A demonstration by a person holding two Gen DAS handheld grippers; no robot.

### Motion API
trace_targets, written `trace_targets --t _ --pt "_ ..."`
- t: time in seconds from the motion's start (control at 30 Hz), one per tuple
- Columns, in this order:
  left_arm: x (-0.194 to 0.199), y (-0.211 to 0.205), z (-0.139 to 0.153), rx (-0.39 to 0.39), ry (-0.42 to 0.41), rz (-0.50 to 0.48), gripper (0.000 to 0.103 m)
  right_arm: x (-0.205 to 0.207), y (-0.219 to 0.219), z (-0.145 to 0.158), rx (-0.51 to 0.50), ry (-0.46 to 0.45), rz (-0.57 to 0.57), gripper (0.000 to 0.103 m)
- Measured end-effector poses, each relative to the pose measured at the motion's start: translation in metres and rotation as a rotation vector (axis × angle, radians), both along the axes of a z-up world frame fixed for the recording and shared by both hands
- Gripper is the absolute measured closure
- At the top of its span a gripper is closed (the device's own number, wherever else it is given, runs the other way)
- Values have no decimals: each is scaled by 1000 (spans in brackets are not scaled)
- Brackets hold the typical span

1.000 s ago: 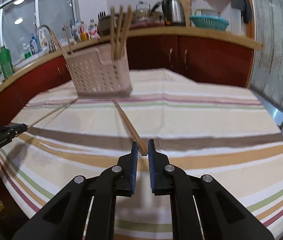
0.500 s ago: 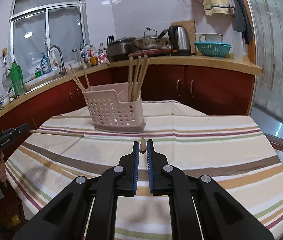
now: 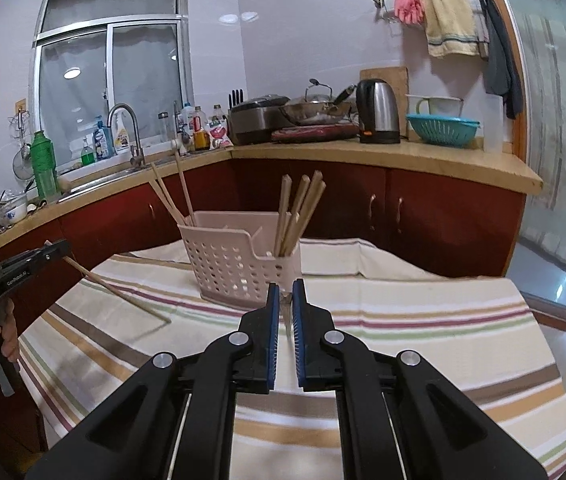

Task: Organize utensils
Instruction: 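Lift both held chopsticks upright and carry them over the plastic holder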

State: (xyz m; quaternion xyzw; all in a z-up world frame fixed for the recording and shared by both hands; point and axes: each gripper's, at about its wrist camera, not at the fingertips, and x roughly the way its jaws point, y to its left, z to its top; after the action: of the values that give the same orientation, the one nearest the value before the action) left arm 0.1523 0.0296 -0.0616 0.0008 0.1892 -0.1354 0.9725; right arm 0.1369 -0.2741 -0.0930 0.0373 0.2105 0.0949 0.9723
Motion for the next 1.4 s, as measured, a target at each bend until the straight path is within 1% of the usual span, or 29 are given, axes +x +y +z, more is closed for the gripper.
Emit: trace_targets --t 0.13,0.57,0.87,1.13,1.27,1.4 --pt "5 -2 4 1 -13 -7 97 9 4 5 -13 -20 12 96" --pt "29 -8 11 9 -46 -14 97 39 16 17 -1 -90 26 96" --pt "40 -16 21 0 -68 -29 97 51 16 24 26 -121 21 96" --pt "33 -26 55 -25 -133 -75 97 42 11 54 48 -175 35 96" --pt "29 -33 82 -35 -198 -99 97 36 8 75 62 -216 43 96" --pt "32 -40 106 -37 -253 -116 97 31 8 95 54 -269 45 96"
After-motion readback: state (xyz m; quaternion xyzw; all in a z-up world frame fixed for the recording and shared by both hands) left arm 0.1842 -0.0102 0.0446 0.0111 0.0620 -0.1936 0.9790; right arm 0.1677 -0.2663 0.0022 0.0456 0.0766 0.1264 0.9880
